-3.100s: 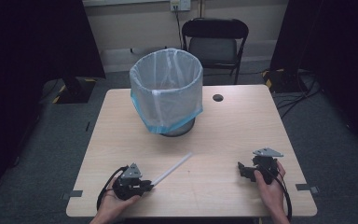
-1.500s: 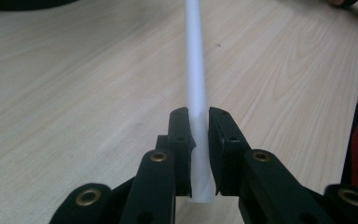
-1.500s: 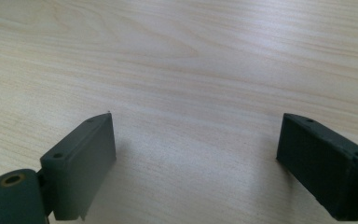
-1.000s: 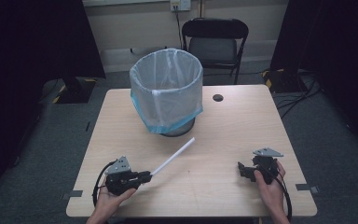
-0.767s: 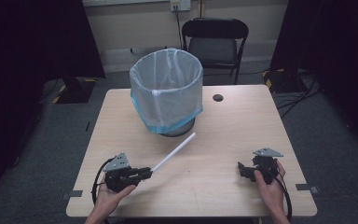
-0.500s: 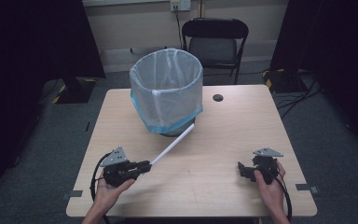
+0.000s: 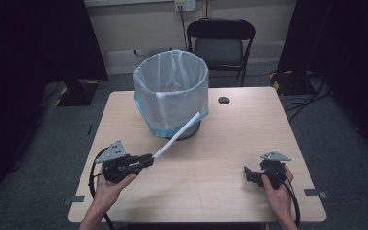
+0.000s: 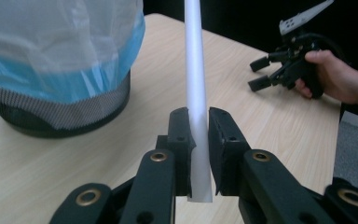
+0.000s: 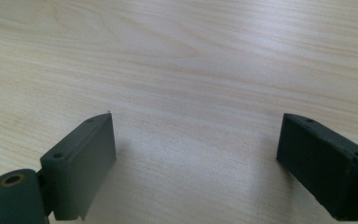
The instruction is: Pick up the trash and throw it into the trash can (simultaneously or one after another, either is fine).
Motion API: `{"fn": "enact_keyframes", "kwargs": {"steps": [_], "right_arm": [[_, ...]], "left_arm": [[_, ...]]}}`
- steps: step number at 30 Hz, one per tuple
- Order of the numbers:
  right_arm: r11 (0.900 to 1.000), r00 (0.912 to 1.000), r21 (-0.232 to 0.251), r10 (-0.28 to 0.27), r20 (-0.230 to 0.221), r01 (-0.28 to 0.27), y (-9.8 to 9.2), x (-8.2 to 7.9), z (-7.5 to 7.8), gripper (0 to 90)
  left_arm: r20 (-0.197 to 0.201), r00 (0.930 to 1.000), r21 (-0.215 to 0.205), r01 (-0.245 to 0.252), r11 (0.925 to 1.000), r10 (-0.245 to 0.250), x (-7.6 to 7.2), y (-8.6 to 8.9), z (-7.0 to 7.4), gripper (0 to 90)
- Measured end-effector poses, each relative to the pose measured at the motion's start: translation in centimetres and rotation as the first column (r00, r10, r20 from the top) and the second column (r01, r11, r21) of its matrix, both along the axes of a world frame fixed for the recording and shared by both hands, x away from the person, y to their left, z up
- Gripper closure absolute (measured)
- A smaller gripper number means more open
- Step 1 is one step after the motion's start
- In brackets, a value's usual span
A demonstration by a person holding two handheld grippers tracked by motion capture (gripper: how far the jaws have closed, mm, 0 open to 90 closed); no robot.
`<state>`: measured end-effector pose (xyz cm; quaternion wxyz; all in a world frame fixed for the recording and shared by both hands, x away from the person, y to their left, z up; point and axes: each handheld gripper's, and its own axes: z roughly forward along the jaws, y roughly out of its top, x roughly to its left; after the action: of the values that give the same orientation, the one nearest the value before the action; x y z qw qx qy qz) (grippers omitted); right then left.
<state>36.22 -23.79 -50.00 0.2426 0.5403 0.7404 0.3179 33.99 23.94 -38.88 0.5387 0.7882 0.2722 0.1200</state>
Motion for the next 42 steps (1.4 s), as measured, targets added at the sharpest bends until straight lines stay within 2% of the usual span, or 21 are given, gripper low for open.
{"fn": "enact_keyframes", "kwargs": {"steps": [17, 29, 42], "right_arm": [[1.000, 1.0000, 0.000, 0.000, 0.000, 0.000, 0.0, 0.0, 0.0, 10.6], [1.000, 1.0000, 0.000, 0.000, 0.000, 0.000, 0.0, 0.0, 0.0, 10.6], [1.000, 1.0000, 0.000, 0.000, 0.000, 0.000, 0.0, 0.0, 0.0, 10.6]], "left_arm": [[0.081, 0.9965, -0.052, 0.022, 0.9984, -0.018, 0.7, -0.6, 3.7, 79.9], [0.106, 0.9941, -0.081, 0.034, 0.9961, -0.026, 1.7, -1.2, 5.3, 79.9], [0.168, 0.9857, -0.102, 0.021, 0.9945, -0.004, 2.6, -1.0, 8.1, 79.8]]}}
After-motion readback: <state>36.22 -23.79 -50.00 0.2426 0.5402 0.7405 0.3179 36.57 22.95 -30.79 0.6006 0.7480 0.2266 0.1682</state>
